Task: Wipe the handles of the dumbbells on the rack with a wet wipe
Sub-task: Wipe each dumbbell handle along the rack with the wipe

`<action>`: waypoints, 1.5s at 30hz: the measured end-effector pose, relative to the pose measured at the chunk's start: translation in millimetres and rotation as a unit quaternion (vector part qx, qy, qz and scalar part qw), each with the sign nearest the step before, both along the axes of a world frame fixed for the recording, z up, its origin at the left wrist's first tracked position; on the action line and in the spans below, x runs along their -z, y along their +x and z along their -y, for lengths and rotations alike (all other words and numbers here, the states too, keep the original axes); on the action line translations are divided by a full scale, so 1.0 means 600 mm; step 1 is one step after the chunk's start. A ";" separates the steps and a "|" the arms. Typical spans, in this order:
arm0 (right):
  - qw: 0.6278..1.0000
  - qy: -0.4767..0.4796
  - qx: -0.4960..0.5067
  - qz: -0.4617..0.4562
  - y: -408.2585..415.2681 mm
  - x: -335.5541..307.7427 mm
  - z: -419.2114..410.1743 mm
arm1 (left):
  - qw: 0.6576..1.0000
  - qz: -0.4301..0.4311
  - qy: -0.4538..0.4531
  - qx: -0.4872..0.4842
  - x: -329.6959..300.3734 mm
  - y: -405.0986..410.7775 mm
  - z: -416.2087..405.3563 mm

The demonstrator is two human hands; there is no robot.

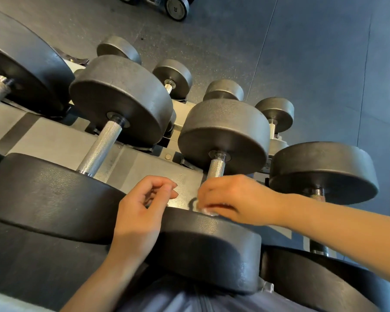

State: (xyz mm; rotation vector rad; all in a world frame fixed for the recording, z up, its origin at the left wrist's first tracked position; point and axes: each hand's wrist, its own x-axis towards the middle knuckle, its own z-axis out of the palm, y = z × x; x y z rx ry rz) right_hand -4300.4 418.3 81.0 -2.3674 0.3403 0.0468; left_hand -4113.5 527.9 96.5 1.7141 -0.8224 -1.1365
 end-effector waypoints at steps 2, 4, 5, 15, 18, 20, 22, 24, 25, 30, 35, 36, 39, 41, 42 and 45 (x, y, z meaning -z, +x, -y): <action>1.000 0.021 -0.001 -0.016 0.001 0.001 -0.001 | 1.000 0.006 0.000 0.009 -0.002 -0.001 0.000; 0.997 -0.062 0.044 -0.018 -0.006 0.013 0.021 | 1.000 0.006 0.007 0.016 -0.004 -0.002 0.001; 0.989 -0.123 0.077 -0.026 -0.009 0.021 0.035 | 1.000 0.001 0.012 0.017 -0.005 -0.002 0.001; 0.981 0.085 0.159 -0.069 -0.016 -0.006 -0.008 | 0.975 0.181 -0.072 0.109 -0.044 -0.032 -0.013; 0.916 0.216 0.314 -0.128 -0.023 0.009 -0.040 | 0.939 0.272 -0.090 0.188 -0.057 -0.053 -0.006; 0.825 0.297 0.465 -0.124 -0.017 0.020 -0.038 | 0.926 0.289 -0.104 0.219 -0.059 -0.059 -0.002; 0.669 0.434 0.602 -0.050 -0.002 0.029 -0.019 | 0.938 0.257 -0.092 0.212 -0.060 -0.055 0.000; 0.538 0.522 0.661 0.010 0.016 0.029 0.010 | 0.944 0.245 -0.080 0.207 -0.058 -0.053 0.000; 0.513 0.540 0.667 0.016 0.024 0.030 0.015 | 0.941 0.252 -0.080 0.210 -0.057 -0.053 -0.001; 0.602 0.560 0.547 -0.159 0.013 0.021 -0.032 | 0.939 0.257 -0.089 0.213 -0.051 -0.050 -0.001; 0.753 0.459 0.409 -0.235 -0.011 0.005 -0.025 | 0.970 0.149 -0.019 0.191 -0.054 -0.046 0.010; 0.769 0.444 0.402 -0.223 -0.011 -0.005 -0.013 | 0.975 0.130 -0.004 0.178 -0.051 -0.043 0.012; 0.793 0.405 0.421 -0.172 -0.011 -0.034 0.016 | 0.969 0.143 0.024 0.198 -0.041 -0.037 0.039; 0.811 0.375 0.427 -0.139 -0.006 -0.045 0.022 | 0.959 0.116 0.046 0.253 -0.035 -0.042 0.070; 0.817 0.362 0.431 -0.123 -0.002 -0.049 0.022 | 0.950 0.115 0.050 0.285 -0.031 -0.045 0.085; 0.820 0.344 0.448 -0.088 0.002 -0.056 0.016 | 0.935 0.166 0.026 0.311 -0.022 -0.052 0.112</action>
